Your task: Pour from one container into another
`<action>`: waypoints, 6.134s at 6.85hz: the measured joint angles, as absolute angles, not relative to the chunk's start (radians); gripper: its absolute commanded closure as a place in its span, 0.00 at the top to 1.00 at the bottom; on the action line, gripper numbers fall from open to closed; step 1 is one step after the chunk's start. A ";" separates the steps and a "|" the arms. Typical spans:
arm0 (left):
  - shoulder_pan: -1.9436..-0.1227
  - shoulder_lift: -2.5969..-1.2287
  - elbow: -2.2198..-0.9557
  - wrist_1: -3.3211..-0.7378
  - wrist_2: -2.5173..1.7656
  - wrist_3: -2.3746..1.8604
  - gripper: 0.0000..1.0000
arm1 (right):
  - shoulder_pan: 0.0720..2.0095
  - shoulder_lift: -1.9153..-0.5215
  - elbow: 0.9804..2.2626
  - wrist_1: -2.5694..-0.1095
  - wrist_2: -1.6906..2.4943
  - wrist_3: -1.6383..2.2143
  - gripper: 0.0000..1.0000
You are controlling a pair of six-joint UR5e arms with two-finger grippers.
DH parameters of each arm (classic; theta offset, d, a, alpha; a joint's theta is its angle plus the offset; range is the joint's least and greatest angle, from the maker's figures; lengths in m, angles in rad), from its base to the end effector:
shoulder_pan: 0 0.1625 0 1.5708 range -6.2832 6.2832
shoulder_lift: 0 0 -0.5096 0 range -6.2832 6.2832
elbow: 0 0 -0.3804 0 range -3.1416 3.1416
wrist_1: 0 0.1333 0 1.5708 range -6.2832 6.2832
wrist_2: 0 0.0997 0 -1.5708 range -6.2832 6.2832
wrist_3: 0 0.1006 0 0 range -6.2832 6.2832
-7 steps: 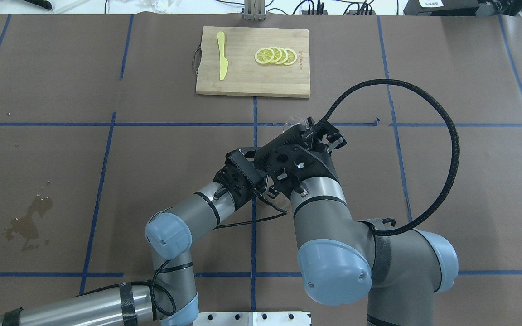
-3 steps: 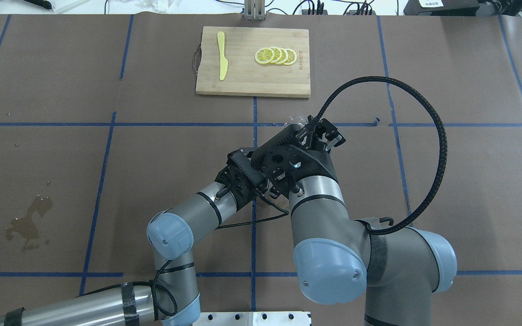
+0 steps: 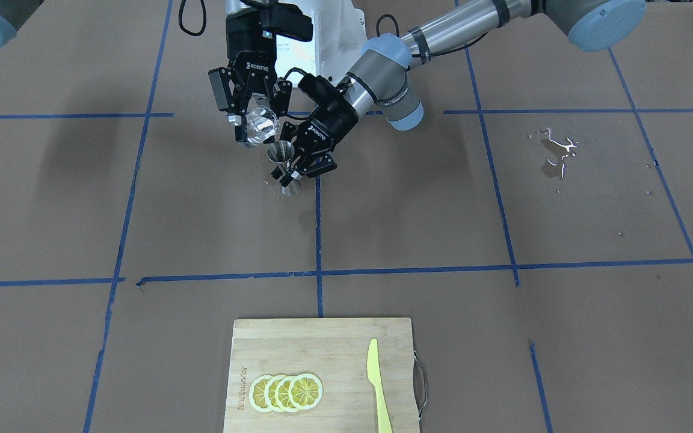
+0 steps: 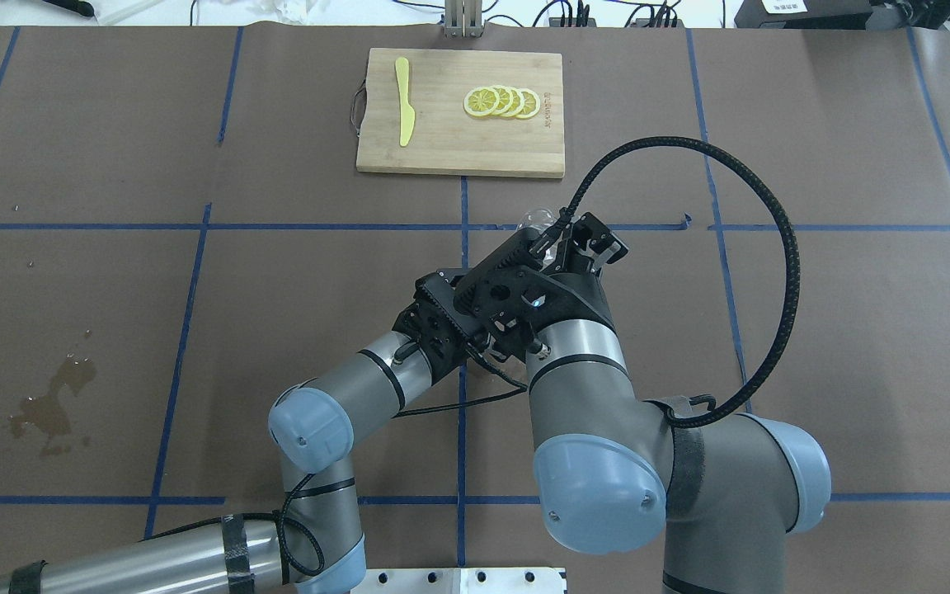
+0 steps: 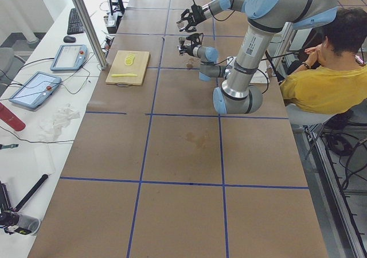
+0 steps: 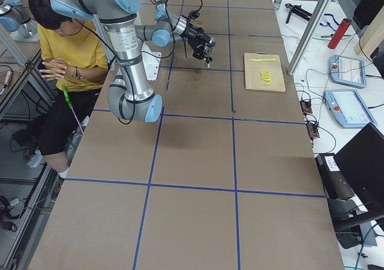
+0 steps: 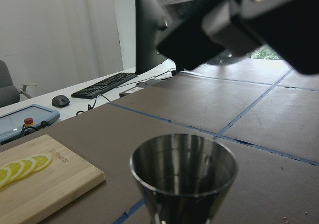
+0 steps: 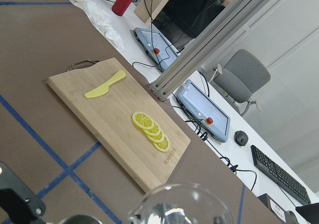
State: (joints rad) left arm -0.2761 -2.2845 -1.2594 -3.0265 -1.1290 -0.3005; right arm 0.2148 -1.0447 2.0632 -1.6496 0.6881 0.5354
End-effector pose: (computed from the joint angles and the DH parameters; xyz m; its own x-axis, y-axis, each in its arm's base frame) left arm 0.6664 -0.3721 0.2774 0.5316 0.7469 -0.3996 0.4501 0.1506 0.8802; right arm -0.5079 -0.3268 0.2365 0.9346 -0.3552 0.0199 0.1159 0.3569 0.9269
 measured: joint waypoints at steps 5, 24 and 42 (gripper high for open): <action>-0.276 -2.291 -1.255 -3.027 -1.129 -0.300 0.00 | 0.213 -1.022 2.065 -1.745 0.669 0.490 0.00; -0.275 -2.292 -1.250 -3.027 -1.131 -0.304 0.00 | 0.222 -0.983 2.064 -1.851 0.593 0.327 0.00; -0.322 -2.091 -1.512 -3.027 -1.118 -0.308 0.00 | 0.208 -1.153 2.128 -1.688 0.665 1.263 0.00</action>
State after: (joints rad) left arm -0.3217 -2.0907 -1.5117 -3.0266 -1.1179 -0.3075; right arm 0.2082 -1.1530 2.1281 -1.6882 0.6654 1.2634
